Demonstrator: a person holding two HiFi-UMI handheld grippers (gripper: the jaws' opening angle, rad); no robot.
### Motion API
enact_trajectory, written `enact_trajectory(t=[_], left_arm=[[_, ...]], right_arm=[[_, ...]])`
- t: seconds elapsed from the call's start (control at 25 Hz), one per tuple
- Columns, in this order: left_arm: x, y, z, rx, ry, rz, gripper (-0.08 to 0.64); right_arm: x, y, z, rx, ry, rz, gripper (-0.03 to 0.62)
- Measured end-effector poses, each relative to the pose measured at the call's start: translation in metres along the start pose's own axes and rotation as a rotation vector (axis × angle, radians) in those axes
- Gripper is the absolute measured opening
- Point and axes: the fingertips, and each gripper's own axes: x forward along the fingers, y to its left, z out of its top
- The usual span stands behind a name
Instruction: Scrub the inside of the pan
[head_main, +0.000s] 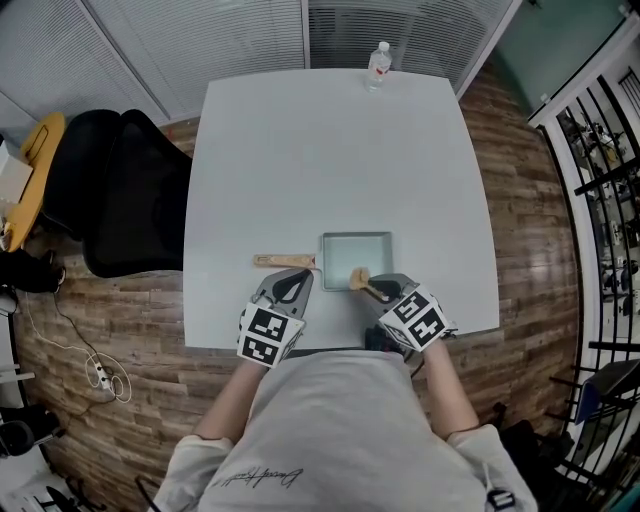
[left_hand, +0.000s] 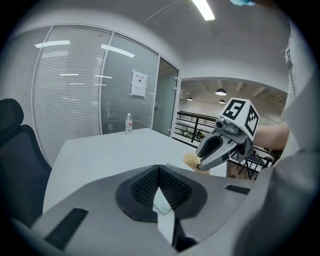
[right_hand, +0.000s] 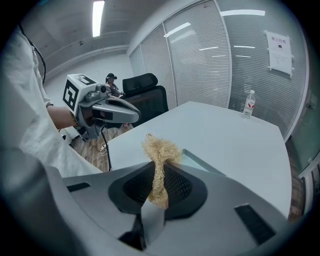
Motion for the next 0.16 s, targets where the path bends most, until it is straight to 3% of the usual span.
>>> enact_trajectory(t=[0.16], left_arm=[[0.0000, 0.0012, -0.0015, 0.005, 0.004, -0.002, 0.011]], right_arm=[[0.0020, 0.0004, 0.0018, -0.001, -0.001, 0.003, 0.067]])
